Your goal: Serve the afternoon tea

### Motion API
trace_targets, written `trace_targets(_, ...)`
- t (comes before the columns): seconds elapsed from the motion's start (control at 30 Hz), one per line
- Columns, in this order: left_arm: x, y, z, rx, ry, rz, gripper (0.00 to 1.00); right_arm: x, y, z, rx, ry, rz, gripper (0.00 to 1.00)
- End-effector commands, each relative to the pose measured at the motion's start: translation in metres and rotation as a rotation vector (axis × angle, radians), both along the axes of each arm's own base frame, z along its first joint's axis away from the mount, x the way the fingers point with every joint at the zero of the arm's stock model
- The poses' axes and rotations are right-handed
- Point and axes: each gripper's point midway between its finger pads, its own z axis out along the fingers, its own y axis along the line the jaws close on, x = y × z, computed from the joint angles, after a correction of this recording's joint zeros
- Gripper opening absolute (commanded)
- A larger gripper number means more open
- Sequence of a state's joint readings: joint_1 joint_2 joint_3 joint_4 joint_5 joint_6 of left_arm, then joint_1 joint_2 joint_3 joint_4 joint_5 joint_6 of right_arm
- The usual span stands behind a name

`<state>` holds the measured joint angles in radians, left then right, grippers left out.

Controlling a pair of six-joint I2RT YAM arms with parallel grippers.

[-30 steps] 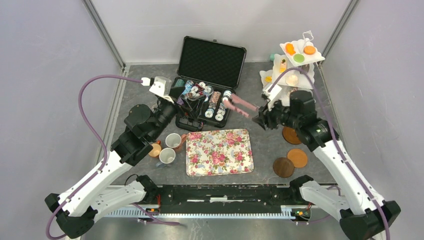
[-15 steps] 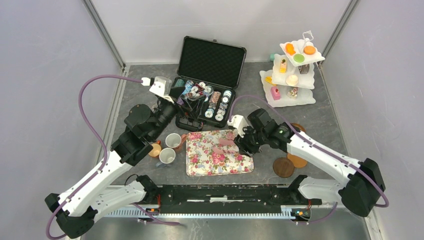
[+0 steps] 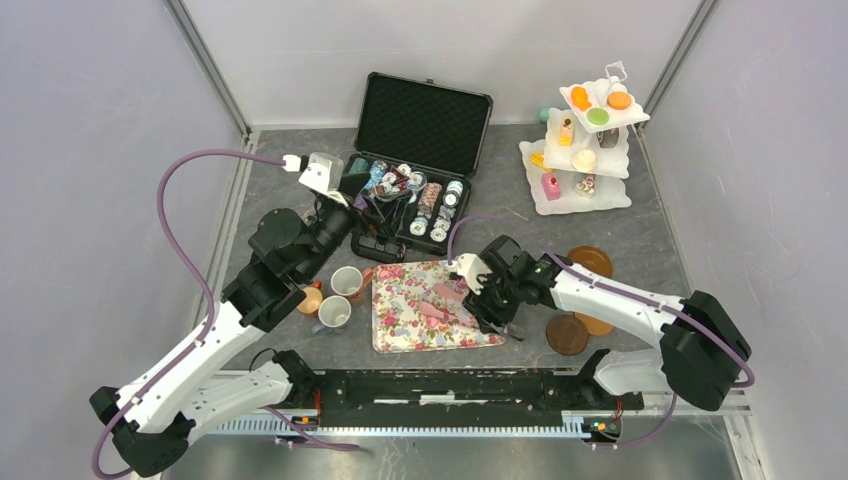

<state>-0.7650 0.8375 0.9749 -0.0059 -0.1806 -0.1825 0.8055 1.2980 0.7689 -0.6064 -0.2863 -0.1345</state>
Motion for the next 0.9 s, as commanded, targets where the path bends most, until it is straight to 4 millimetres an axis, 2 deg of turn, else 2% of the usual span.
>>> trace_targets(0.0, -0.004, 0.003, 0.018, -0.032, -0.042, -0.005, 1.00, 0.001, 0.004, -0.007, 0.000, -0.010, -0.021, 0.58)
trace_targets(0.13, -0.004, 0.003, 0.018, -0.031, -0.041, -0.005, 1.00, 0.002, -0.002, -0.017, -0.036, -0.008, -0.047, 0.64)
trace_targets(0.23, -0.004, 0.003, 0.018, -0.031, -0.041, -0.006, 1.00, 0.007, 0.004, -0.010, 0.000, -0.037, -0.062, 0.71)
trace_targets(0.33, -0.004, 0.003, 0.018, -0.032, -0.041, -0.005, 1.00, 0.015, 0.010, 0.009, 0.045, -0.086, -0.070, 0.79)
trace_targets(0.47, -0.004, 0.003, 0.018, -0.033, -0.041, -0.008, 1.00, 0.033, 0.014, 0.047, 0.113, -0.203, -0.106, 0.89)
trace_targets(0.57, -0.004, 0.002, 0.019, -0.035, -0.041, -0.011, 1.00, 0.052, 0.006, 0.073, 0.147, -0.287, -0.178, 0.92)
trace_targets(0.63, -0.005, 0.002, 0.019, -0.037, -0.042, -0.012, 1.00, 0.075, -0.014, 0.084, 0.123, -0.360, -0.316, 0.92)
trace_targets(0.73, -0.006, 0.004, 0.021, -0.040, -0.046, -0.011, 1.00, 0.112, -0.071, 0.092, 0.042, -0.449, -0.658, 0.89)
trace_targets(0.83, -0.007, 0.004, 0.022, -0.044, -0.048, -0.014, 1.00, 0.126, -0.137, 0.088, -0.001, -0.470, -1.032, 0.89)
trace_targets(0.87, -0.007, 0.004, 0.022, -0.045, -0.049, -0.015, 1.00, 0.126, -0.151, 0.084, -0.004, -0.476, -1.115, 0.89)
